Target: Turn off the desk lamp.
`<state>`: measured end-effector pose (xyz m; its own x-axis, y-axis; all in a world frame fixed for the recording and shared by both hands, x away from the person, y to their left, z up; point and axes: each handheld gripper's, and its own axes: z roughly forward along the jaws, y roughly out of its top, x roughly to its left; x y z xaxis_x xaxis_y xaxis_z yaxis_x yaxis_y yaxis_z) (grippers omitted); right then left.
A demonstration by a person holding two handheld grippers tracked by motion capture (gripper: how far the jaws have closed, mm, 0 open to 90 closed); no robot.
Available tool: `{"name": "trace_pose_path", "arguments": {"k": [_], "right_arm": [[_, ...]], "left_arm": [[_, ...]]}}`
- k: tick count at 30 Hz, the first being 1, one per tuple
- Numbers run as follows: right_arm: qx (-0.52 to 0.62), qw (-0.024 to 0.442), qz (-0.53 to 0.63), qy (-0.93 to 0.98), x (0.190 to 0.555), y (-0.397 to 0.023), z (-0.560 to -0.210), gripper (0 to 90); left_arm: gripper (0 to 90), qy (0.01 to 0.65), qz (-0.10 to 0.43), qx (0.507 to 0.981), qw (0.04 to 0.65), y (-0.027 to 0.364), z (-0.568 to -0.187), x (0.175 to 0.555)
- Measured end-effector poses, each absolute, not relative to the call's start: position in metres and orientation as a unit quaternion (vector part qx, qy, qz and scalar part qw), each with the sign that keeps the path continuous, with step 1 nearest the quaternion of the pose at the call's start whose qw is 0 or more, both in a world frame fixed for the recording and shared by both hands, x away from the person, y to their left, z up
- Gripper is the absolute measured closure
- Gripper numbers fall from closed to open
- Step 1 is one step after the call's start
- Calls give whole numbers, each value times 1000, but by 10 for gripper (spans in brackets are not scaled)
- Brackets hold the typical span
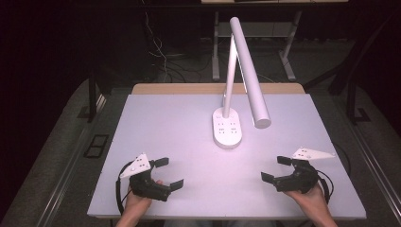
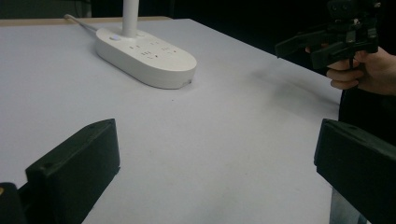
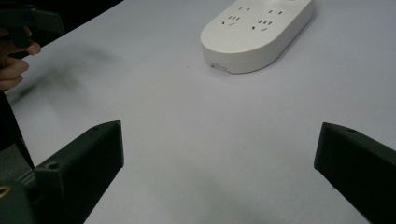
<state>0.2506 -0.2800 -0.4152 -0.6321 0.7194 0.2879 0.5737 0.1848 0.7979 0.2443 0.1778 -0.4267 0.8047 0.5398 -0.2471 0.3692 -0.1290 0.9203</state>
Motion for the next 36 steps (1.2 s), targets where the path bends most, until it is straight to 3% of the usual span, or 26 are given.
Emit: {"name": "trace_pose_path", "arguments": {"k": [36], "right_arm": [[426,59,470,771,256,-285,-399,14]], "left_arm": [[0,303,80,752,580,180,-427,242]]}}
